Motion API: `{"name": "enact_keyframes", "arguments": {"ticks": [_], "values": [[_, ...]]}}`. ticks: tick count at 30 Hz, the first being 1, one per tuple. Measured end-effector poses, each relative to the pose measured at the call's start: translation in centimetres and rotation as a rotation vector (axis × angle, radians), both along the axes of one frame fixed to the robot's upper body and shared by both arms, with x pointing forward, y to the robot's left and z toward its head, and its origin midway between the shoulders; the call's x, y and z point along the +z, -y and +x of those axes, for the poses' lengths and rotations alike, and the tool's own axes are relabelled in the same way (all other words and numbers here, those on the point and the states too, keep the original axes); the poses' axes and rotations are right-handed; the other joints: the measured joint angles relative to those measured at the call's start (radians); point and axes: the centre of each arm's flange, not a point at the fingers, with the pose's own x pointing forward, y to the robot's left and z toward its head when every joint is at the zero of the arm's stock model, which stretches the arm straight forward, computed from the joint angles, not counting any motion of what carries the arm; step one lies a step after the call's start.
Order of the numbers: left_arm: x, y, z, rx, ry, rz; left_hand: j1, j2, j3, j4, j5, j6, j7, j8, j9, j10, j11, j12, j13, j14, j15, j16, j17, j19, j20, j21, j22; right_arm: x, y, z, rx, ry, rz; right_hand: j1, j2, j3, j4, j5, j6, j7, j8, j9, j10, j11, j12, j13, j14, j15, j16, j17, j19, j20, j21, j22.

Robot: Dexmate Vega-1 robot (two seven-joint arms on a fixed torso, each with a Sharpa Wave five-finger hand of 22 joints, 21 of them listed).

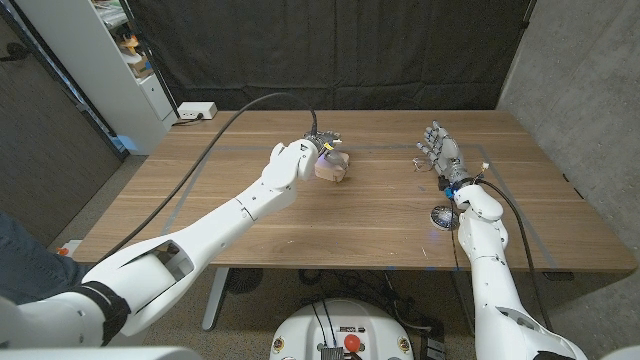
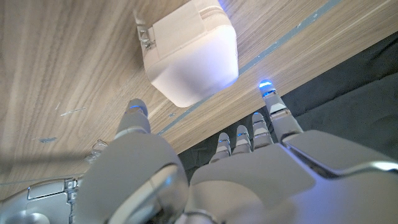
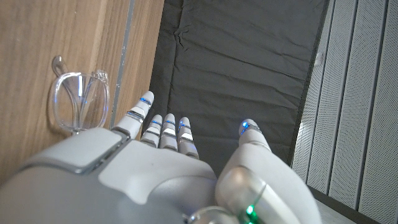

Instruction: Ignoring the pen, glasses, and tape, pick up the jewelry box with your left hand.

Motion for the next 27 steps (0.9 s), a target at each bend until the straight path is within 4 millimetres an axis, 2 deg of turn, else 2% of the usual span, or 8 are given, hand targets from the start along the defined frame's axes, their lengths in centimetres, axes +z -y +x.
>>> {"name": "enact_keyframes", "arguments": {"ticks": [27], "values": [[-0.5, 1.3, 1.3, -0.008, -0.036, 0.008, 0.008, 0.008, -0.004, 0.004, 0.0, 0.004, 0.004, 0.0, 0.0, 0.005, -0.005, 0.004, 0.005, 0.005, -0.005, 0.0, 0.0, 0.007, 0.0, -0.005, 0.0, -0.1, 0.4, 0.7, -0.004, -0.008, 0.0, 0.0, 0.0, -0.003, -0.003, 0.0, 0.0, 0.0, 0.0, 0.0, 0.0, 0.0, 0.0, 0.0, 0.004, 0.004, 0.0, 0.0, 0.0, 0.0, 0.0, 0.0]]}}
